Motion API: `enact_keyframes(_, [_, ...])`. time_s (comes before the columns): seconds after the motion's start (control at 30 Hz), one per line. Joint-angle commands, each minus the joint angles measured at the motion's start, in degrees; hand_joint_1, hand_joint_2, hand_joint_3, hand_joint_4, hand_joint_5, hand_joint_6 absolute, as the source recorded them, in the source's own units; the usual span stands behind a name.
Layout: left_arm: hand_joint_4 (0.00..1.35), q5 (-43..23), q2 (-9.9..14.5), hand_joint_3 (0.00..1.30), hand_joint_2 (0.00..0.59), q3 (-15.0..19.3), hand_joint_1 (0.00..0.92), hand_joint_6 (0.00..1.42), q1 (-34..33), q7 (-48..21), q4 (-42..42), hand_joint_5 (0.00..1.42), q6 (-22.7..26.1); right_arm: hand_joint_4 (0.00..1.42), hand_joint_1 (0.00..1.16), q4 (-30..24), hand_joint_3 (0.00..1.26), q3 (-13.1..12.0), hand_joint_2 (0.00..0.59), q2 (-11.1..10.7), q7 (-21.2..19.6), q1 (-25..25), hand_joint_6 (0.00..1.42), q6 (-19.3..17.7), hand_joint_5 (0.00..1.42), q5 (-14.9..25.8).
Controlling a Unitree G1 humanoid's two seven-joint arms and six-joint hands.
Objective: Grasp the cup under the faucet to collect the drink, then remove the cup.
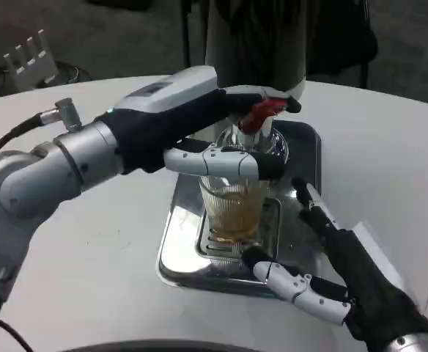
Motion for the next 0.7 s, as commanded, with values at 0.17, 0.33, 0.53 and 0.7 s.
enact_keyframes(0.17, [0.09,0.65,1.5,0.22,0.04,-1.13,0.0,0.26,1.35,-2.64,-1.8,0.14,0.17,0.0,0.55,9.91,0.0,0.97,0.238,-0.17,-9.86,-5.68,0.1,-4.38,0.0,0.9])
enact_keyframes(0.33, [0.09,0.54,1.8,0.22,0.04,-1.01,0.0,0.26,1.34,-2.81,-2.63,0.14,0.63,0.0,0.59,16.32,0.0,1.79,0.226,0.42,-16.3,-7.95,0.1,-8.08,0.0,1.69])
enact_keyframes(0.53, [0.09,0.44,2.06,0.22,0.04,-0.81,0.0,0.26,1.24,-2.61,-3.18,0.14,1.03,0.02,0.65,21.17,0.0,1.14,0.208,2.26,-21.38,-10.78,0.16,-9.15,0.11,3.71])
enact_keyframes(0.7, [0.09,0.48,2.2,0.22,0.04,-0.77,0.0,0.26,0.92,-2.54,-3.14,0.14,0.98,0.03,0.67,24.8,0.0,1.4,0.198,2.41,-23.36,-13.08,0.17,-10.12,0.12,4.42])
